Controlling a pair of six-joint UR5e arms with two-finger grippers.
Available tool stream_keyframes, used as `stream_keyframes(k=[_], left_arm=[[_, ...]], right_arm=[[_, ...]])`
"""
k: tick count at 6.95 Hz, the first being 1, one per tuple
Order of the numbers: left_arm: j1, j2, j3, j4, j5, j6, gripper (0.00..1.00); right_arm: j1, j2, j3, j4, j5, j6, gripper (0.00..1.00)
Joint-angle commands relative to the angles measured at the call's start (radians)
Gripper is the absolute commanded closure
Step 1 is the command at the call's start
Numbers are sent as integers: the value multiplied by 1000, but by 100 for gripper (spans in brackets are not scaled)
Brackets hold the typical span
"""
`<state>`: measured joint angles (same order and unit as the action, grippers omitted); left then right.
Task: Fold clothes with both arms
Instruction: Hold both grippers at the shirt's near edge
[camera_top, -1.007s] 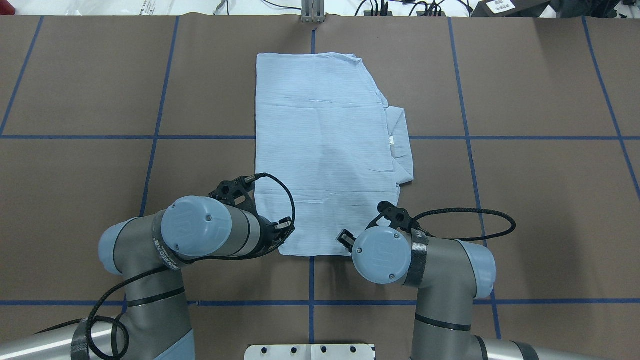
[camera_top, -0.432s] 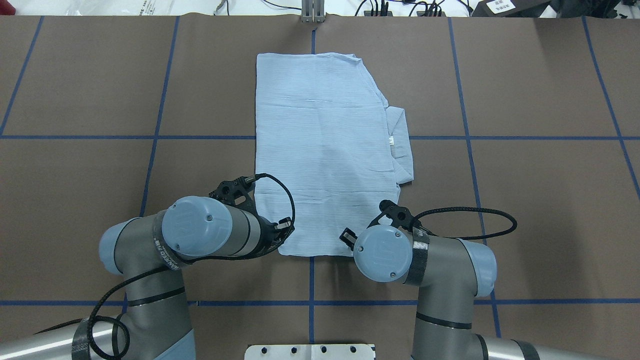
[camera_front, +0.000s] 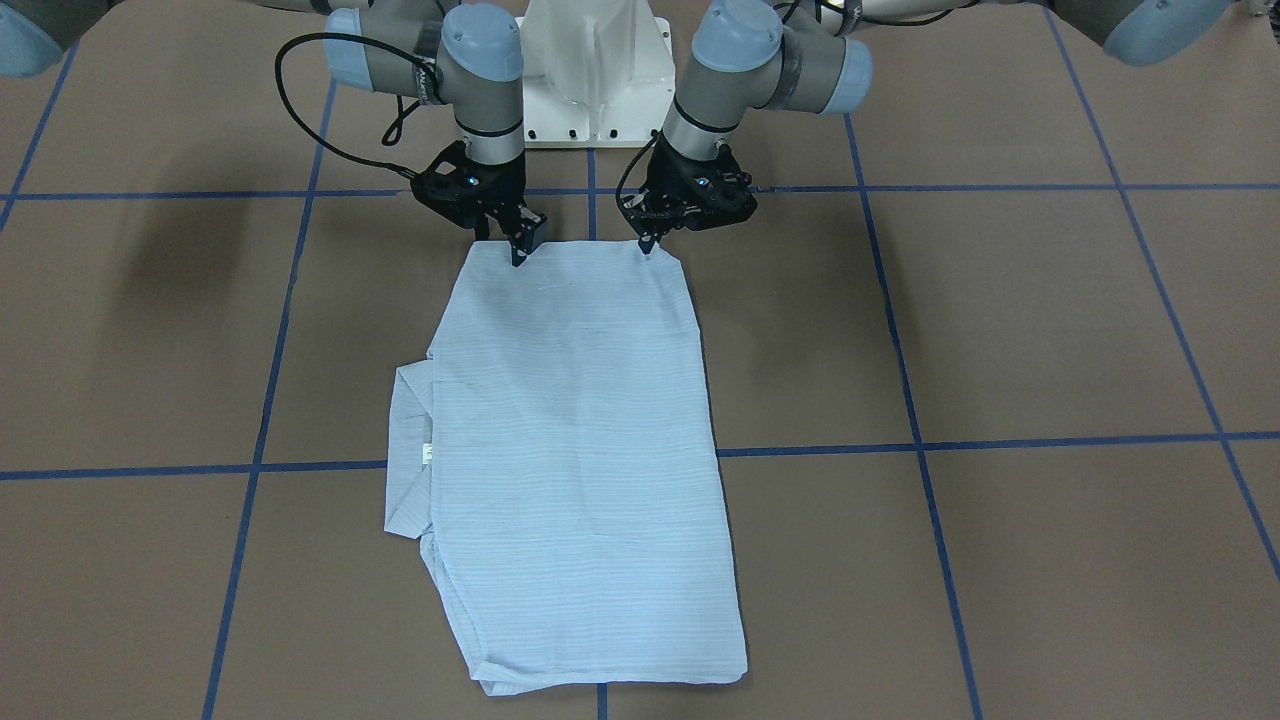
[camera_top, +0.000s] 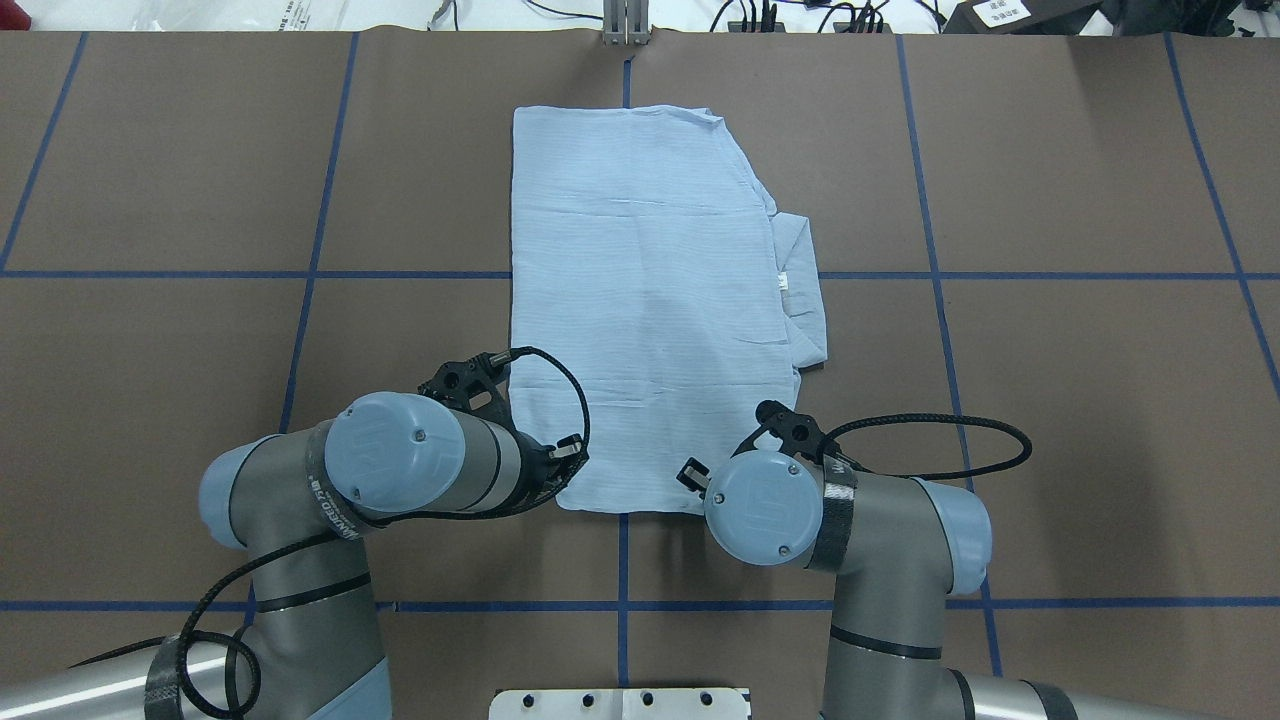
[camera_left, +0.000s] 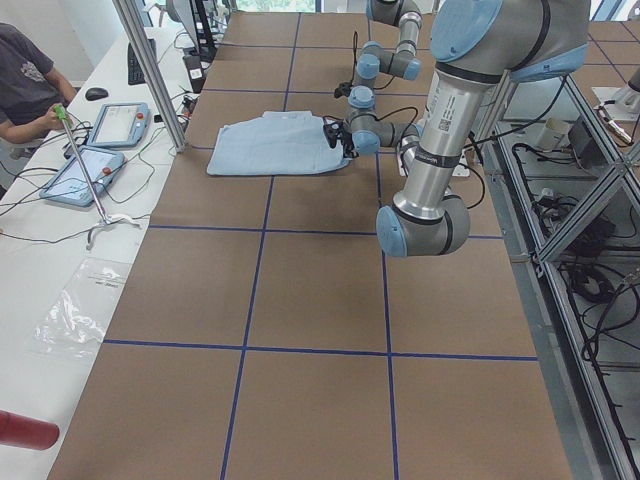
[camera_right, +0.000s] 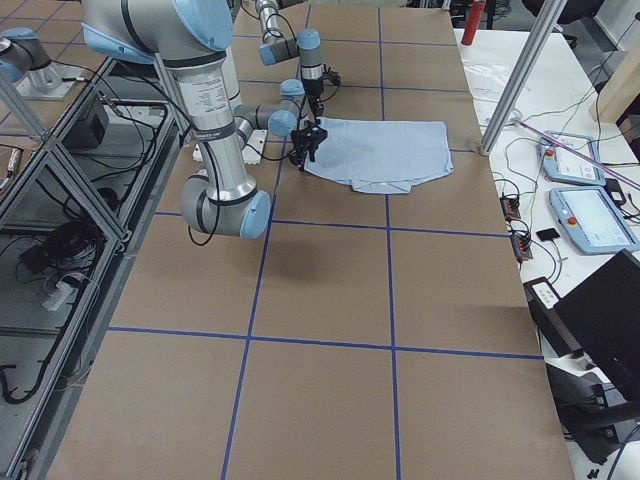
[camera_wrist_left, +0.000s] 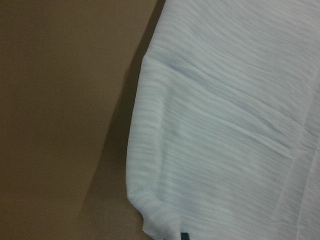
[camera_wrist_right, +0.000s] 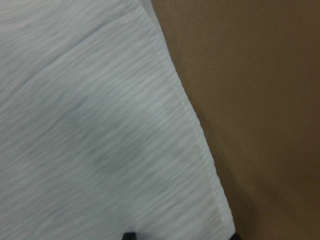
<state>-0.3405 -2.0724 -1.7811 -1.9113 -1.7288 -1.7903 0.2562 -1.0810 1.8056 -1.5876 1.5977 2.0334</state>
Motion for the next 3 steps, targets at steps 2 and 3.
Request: stream_keyframes(k=[2, 3], left_arm=[[0, -1, 0, 0, 0, 2, 100], [0, 0, 0, 0, 0, 0, 100]], right_arm=[[8, 12, 17, 3, 8, -4, 100], [8, 13, 20, 2, 5, 7, 100]])
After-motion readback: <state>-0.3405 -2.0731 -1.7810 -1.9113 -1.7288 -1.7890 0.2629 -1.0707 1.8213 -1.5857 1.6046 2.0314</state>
